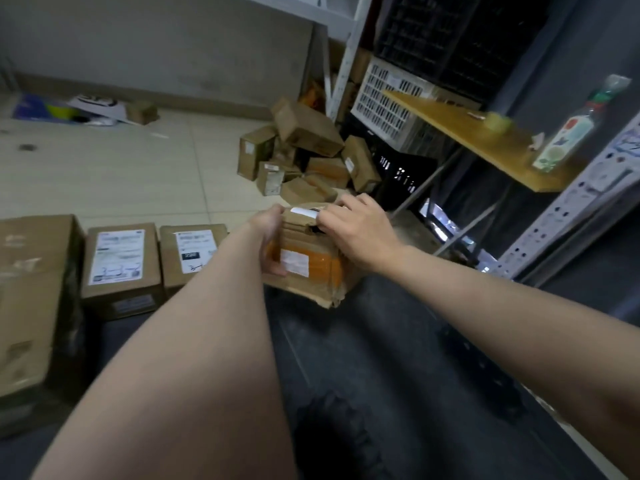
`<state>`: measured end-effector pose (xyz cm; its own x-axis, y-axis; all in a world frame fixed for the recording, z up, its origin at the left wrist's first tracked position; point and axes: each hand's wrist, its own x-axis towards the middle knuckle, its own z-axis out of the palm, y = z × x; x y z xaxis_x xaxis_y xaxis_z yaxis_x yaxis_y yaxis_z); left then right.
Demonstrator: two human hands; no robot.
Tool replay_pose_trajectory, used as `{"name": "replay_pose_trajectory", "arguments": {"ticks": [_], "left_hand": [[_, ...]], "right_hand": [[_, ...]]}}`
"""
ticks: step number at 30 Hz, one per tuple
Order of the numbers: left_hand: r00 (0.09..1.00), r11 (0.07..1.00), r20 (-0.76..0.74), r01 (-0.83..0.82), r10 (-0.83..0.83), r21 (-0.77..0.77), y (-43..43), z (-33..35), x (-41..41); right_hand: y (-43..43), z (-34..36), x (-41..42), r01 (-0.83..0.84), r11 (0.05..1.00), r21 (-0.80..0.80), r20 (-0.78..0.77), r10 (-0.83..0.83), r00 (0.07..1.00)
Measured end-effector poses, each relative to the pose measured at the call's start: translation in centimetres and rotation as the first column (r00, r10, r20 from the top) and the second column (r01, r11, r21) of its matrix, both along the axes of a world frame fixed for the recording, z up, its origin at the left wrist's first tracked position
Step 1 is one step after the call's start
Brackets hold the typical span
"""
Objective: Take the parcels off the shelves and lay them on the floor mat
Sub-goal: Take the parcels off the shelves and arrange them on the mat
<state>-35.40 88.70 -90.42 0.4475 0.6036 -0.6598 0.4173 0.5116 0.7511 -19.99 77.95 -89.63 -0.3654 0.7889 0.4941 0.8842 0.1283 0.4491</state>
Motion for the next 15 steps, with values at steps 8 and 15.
{"name": "replay_pose_trajectory", "arguments": {"ticks": [8, 15], "left_hand": [[0.811, 0.903, -0.501, 0.412, -0.301, 0.124, 1.2, -4.3, -3.2], [0.748, 0.855, -0.461, 0.517, -0.477, -0.046, -0.3, -6.2, -2.2]], "right_hand": [[-2.7, -5.8, 2.5, 0.137, 0.65, -0.747, 0.112, -0.081, 0.99], [-4.3, -9.1, 3.4, 0.267, 0.434, -0.86, -0.061, -0.607, 0.792]]}}
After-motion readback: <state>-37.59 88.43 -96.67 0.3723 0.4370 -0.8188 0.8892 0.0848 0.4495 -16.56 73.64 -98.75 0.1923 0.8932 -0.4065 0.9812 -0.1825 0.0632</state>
